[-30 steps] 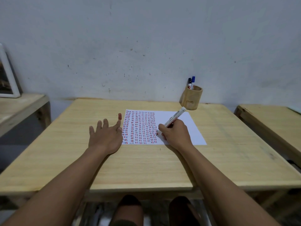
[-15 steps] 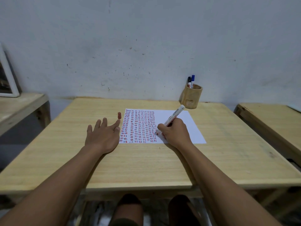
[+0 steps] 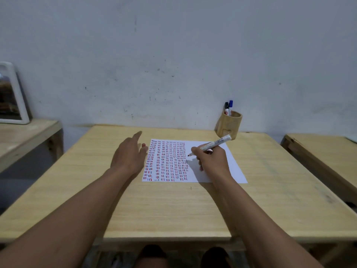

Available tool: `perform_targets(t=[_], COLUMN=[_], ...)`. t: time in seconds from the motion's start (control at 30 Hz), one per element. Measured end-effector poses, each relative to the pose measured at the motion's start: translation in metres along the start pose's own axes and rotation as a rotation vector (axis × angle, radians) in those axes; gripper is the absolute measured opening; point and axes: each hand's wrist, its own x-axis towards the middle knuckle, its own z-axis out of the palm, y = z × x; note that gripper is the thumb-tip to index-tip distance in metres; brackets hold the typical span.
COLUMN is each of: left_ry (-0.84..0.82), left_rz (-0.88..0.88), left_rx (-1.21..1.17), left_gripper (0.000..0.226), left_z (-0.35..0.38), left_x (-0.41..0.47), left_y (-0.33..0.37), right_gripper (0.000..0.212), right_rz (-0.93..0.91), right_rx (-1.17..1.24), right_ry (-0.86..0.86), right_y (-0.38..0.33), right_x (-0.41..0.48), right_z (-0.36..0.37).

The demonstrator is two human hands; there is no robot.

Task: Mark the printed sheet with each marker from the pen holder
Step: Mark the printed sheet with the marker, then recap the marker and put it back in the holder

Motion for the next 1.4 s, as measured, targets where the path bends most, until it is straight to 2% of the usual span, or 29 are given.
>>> perform_targets(t=[0.1,0.27,0.43,0.53,0.77,0.97,1.23,1.4], left_ry=[-0.038,0.046,0.107,0.043,-0.099,-0.146,-0.111,-0.181], left_rz=[0.050,0.041,0.015,0.027,0.017,0.002,0.036,0.000], left_rx=[0.068,-0.005,-0.324,-0.515,-0.770,-0.804,-0.647,-0.746], left_gripper=[0.046,0.028,0.011,0.007,0.010,0.010,0.006,0.010], left_z=[0.006,0.008,-0.006,-0.010,-0.012,-0.009,-0.003,-0.006], left_x=[0.008,0.009,-0.003,-0.007,-0.017,-0.022,-0.021,-0.025], left_y=[-0.001,-0.006,0.026,0.048,0.088,0.101,0.103,0.108], right_gripper=[0.010,0.022,0.020,0.015,0.015,0.019,0.016,0.017], right_rz=[0.077,0.158,0.133,0.158,0.109,0.097,0.004,0.036], right_rx=[0.176,0.295,0.358,0.436,0.532,0.545,0.422,0.462], right_ry=[-0.039,-0.071,-0.077,-0.071,-0.007,0.015,0.039,0.008], right_y=[-0.008,-0.014,-0.020,-0.029,-0.044,-0.043,-0.043,-0.042], right_x=[-0.001,-0.001,-0.006,-0.010,-0.011,-0.013,-0.016,-0.018], right_z=[0.002,0.003,0.003,0.005,-0.002,-0.011,-0.017,-0.019])
